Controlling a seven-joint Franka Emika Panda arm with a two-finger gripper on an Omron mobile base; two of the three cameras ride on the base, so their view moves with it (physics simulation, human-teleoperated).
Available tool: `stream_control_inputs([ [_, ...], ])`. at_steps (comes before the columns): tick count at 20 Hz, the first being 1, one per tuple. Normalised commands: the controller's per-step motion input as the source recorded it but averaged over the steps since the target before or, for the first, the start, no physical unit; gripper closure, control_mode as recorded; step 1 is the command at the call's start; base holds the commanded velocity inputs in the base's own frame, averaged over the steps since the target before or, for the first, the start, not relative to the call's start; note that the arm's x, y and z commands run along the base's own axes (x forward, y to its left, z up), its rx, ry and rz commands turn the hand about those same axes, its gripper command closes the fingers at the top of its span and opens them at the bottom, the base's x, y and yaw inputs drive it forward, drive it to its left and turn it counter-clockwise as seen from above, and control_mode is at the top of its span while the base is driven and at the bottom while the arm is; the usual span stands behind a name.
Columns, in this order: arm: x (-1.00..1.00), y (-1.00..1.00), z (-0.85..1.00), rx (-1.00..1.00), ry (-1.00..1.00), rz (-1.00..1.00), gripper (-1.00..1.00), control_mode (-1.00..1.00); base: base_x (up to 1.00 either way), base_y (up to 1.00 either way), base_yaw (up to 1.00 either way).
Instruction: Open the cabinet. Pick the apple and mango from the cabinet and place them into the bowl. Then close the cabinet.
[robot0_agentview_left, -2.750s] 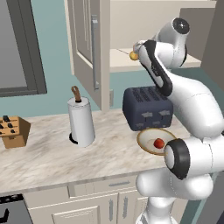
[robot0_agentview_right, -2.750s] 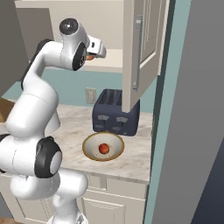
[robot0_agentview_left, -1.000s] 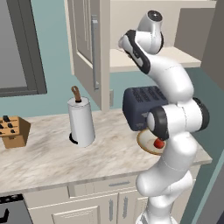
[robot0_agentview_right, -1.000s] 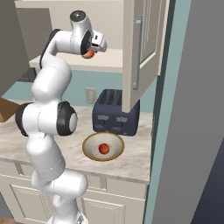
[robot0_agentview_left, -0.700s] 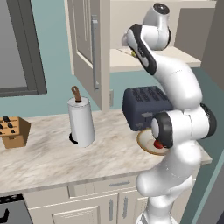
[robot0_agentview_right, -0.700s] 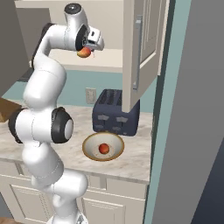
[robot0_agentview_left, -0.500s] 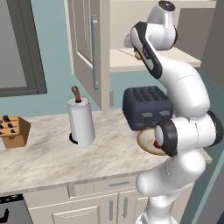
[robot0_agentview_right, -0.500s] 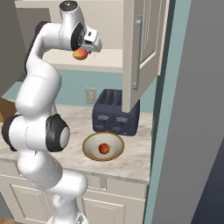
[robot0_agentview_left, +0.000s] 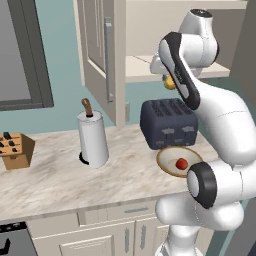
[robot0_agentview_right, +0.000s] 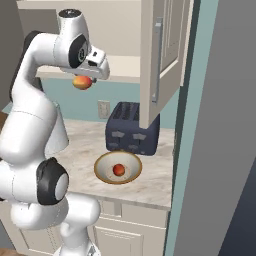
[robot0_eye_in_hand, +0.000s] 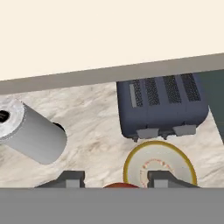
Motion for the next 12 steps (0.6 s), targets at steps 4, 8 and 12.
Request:
stream_control_inputs([
  [4,-1.00,-0.28,-1.00,0.00,0.22,0.00,1.00,-1.00,0.00,0.00,0.00],
  [8,-0.91,-0.49,-1.00,-0.01,0.24,0.00,1.00,-1.00,0.00,0.00,0.00],
  [12,-0.35,-0.53,-1.00,-0.04,0.27,0.00,1.00,-1.00,0.00,0.00,0.00],
])
